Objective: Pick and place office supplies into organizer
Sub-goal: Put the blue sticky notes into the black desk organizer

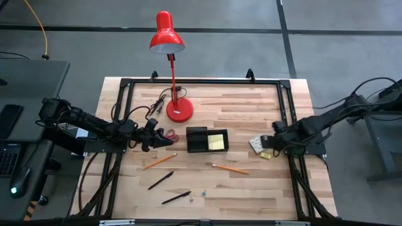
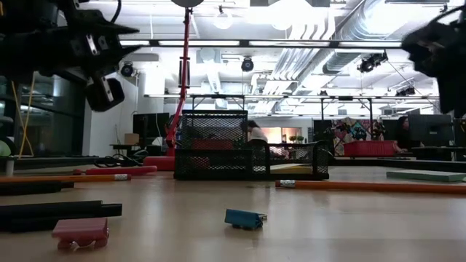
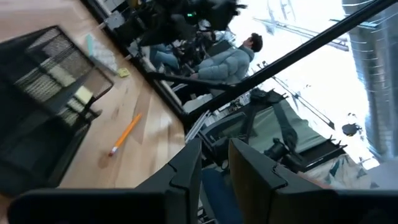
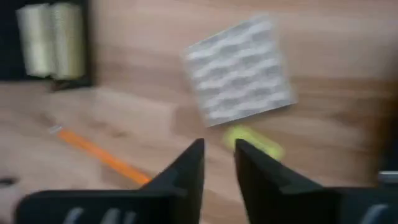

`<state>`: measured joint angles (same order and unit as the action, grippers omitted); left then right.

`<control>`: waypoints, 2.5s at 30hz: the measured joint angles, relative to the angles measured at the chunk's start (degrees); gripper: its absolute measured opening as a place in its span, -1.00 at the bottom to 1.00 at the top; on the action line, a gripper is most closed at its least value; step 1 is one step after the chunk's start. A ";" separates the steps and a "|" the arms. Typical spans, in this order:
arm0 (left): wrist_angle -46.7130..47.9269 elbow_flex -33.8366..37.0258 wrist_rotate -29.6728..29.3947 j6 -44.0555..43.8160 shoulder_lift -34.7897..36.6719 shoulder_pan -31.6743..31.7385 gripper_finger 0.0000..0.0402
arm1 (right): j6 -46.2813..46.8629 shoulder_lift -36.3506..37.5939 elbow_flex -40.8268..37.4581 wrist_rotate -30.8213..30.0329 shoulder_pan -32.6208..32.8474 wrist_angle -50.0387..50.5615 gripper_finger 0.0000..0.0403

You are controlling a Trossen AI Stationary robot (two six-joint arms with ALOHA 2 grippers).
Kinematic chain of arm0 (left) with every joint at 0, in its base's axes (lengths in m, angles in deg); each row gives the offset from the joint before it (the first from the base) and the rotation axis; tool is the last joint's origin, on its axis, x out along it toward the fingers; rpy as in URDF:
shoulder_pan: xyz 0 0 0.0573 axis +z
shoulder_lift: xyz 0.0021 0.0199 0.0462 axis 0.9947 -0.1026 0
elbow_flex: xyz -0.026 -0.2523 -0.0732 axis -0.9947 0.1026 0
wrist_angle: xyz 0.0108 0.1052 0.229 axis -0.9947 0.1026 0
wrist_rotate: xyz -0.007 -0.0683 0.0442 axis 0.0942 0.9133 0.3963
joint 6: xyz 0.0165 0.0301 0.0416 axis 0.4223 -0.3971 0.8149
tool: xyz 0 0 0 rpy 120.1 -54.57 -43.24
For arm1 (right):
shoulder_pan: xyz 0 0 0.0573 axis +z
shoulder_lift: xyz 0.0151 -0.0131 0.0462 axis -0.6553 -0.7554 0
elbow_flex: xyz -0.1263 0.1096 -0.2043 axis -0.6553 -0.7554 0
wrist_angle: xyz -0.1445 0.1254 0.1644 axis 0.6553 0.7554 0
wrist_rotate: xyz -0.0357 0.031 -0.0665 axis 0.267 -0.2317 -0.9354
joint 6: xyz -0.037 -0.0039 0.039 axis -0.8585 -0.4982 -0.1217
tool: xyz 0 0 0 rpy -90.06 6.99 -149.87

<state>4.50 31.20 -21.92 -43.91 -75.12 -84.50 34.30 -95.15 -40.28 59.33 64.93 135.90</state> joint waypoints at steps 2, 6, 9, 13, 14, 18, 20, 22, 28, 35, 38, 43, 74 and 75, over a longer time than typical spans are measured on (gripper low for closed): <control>0.26 -1.56 -0.71 1.94 0.00 -0.02 -0.63 | -0.15 2.12 0.03 -0.15 -0.41 -0.72 -0.33; 5.40 -7.57 -3.44 6.94 -0.14 -0.06 -0.63 | 4.50 2.81 0.03 -1.32 -0.83 -0.84 0.01; 13.97 -15.06 -5.89 11.78 -0.79 -1.26 -0.63 | 4.72 2.57 0.03 -1.57 -0.98 -0.46 0.16; 31.64 -25.75 -7.12 18.94 -3.29 -2.82 -0.63 | 6.68 1.25 0.03 -3.87 -1.91 -0.39 0.20; 35.40 -28.06 -7.20 20.33 -4.09 -2.89 -0.63 | 7.71 0.62 0.03 -4.25 -2.10 -0.43 0.20; 43.78 -35.18 -7.26 25.04 -7.09 -3.05 -0.63 | 13.17 -3.45 0.03 -5.39 -2.77 -0.04 0.15; 45.27 -37.04 -7.19 26.30 -7.84 -3.02 -0.63 | 15.21 -6.05 0.03 -6.49 -3.29 -0.82 0.12; 45.03 -38.23 -6.85 27.52 -8.48 -3.02 -0.63 | 15.87 -8.33 0.03 -6.63 -3.76 -1.86 0.09; 45.68 -38.62 -3.02 30.17 -8.48 -3.02 -0.63 | 15.55 -15.41 0.03 -5.04 -6.17 -3.85 0.08; 45.39 -38.61 1.78 31.27 -8.48 -3.02 -0.63 | 7.38 -24.08 0.03 1.50 -11.09 -8.70 0.20; 45.09 -38.61 4.69 31.77 -8.31 -3.02 -0.63 | 3.44 -26.24 0.03 4.50 -13.68 -10.97 0.28; 45.48 -38.61 7.41 33.04 -8.31 -3.04 -0.63 | -0.77 -28.55 0.03 7.40 -16.94 -14.08 0.42; 45.56 -38.59 7.66 35.98 -8.31 -3.02 -0.63 | -24.75 -29.47 1.43 15.87 -26.38 -12.45 0.94; 45.56 -38.59 7.83 36.01 -8.31 -3.02 -0.63 | -25.49 -29.47 1.43 14.94 -26.37 -12.71 0.94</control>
<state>50.05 -7.38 -14.09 -7.90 -83.43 -87.51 8.82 -124.62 -38.85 74.27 38.56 123.19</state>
